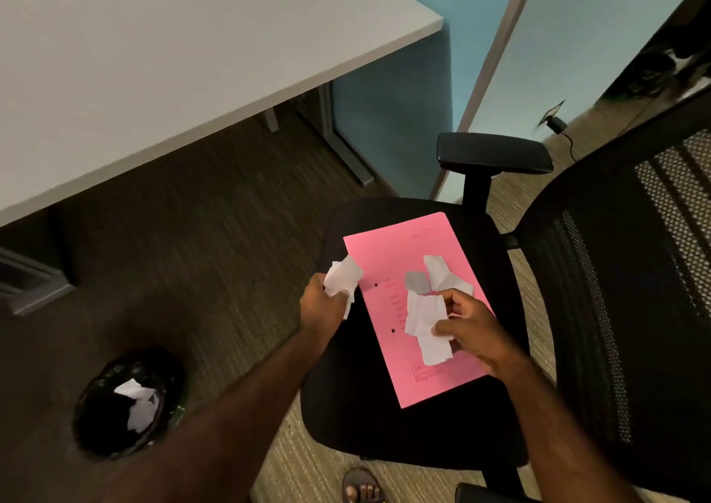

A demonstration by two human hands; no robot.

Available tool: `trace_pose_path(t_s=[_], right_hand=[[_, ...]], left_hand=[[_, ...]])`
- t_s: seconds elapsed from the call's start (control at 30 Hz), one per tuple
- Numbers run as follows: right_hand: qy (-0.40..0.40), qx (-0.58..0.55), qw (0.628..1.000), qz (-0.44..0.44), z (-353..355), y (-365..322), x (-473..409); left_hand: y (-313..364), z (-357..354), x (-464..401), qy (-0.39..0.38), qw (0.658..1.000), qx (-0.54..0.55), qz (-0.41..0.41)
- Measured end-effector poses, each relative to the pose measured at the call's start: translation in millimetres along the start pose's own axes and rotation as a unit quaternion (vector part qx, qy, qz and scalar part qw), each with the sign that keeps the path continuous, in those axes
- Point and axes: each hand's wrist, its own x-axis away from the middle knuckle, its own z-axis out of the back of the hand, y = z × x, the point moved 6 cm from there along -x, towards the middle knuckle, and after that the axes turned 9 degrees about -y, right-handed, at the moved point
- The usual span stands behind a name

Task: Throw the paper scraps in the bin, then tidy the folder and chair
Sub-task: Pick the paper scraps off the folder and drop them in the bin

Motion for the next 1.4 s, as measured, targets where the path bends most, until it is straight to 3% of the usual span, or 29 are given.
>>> trace_pose_path(t_s=[0.23, 0.43, 0.7, 1.07, 1.4], right_hand=[[-0.051, -0.024, 0.998, 0.008, -38.1, -33.4, 1.3], [-0.099, -0.023, 0.995, 0.017, -119.0, -63.6, -19.1], [-0.177, -0.012, 0.984, 0.002, -287.5, -84.3, -61.7], [-0.209, 0.074, 0.974, -0.044, -532.3, -87.8, -102.4], [-0.174, 0.084, 0.974, -0.119, -665.4, -16.8, -129.1]], left_hand=[[-19.2, 38.6, 4.1, 0.005, 0.997, 0.067, 0.027], [-47.2, 95.0, 15.8, 0.01, 0.99, 0.137, 0.037], [-118.4, 215.1, 26.9, 0.088, 0.975, 0.193, 0.07], [-269.6, 376.7, 51.6, 0.202, 0.913, 0.299, 0.192], [-372.7, 441.1, 56.4, 0.221, 0.905, 0.23, 0.281]])
